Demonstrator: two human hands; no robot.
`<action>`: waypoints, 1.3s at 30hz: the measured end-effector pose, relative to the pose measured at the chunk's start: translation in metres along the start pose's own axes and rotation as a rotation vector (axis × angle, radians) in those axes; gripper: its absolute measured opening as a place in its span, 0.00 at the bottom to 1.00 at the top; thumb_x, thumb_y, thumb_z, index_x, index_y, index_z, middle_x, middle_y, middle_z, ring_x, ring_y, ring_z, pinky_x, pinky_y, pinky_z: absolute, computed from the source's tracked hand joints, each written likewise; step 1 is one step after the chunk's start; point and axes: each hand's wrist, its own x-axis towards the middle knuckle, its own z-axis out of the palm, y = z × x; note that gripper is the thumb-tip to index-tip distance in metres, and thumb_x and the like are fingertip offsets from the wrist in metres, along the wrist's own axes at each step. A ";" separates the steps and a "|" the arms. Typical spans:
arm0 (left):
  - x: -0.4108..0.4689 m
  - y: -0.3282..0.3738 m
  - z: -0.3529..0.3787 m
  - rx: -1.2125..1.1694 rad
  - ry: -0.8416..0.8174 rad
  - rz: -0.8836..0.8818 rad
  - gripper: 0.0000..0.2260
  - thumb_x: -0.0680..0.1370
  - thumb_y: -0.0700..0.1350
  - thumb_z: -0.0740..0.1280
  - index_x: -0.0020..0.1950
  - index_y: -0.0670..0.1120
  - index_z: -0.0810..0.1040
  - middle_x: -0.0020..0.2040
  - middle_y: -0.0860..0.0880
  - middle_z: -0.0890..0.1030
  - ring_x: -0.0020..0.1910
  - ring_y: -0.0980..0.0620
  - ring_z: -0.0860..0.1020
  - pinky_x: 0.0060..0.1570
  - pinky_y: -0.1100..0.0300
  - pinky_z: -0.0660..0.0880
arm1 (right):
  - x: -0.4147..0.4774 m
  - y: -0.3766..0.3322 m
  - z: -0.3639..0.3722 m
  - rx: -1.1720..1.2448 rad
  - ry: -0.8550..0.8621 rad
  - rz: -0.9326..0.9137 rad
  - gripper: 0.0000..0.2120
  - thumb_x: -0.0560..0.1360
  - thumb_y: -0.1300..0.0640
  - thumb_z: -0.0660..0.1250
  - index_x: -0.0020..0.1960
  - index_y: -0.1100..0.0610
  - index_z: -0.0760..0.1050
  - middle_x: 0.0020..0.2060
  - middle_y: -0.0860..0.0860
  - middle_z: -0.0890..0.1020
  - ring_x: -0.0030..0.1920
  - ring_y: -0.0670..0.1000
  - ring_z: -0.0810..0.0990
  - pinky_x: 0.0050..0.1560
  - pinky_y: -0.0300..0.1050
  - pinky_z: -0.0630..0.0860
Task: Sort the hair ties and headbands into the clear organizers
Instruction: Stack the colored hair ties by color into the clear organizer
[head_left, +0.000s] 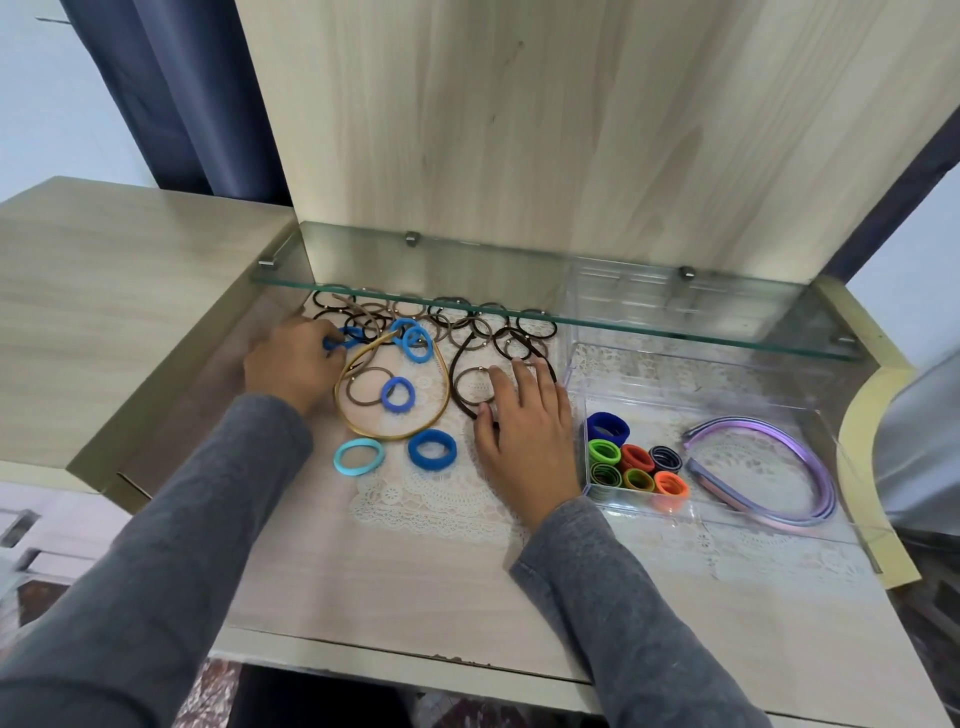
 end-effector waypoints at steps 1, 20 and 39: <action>0.000 0.000 0.001 -0.002 0.014 0.007 0.12 0.80 0.48 0.65 0.62 0.51 0.80 0.61 0.46 0.79 0.59 0.42 0.77 0.53 0.50 0.74 | 0.000 0.000 0.000 0.002 -0.004 0.000 0.25 0.78 0.47 0.48 0.73 0.52 0.63 0.73 0.55 0.65 0.75 0.57 0.57 0.75 0.56 0.55; -0.079 -0.003 0.023 -0.450 0.243 0.508 0.08 0.78 0.46 0.65 0.53 0.45 0.80 0.54 0.51 0.79 0.51 0.52 0.78 0.53 0.53 0.76 | -0.004 -0.001 -0.007 0.021 0.010 0.010 0.24 0.78 0.48 0.50 0.71 0.53 0.66 0.71 0.58 0.68 0.74 0.59 0.59 0.74 0.57 0.56; -0.105 0.005 0.029 -0.335 0.159 0.836 0.07 0.75 0.48 0.68 0.50 0.49 0.82 0.54 0.54 0.81 0.53 0.54 0.80 0.53 0.50 0.73 | -0.005 -0.002 -0.009 0.040 -0.013 0.010 0.21 0.80 0.50 0.55 0.72 0.53 0.65 0.71 0.58 0.67 0.74 0.59 0.57 0.74 0.58 0.55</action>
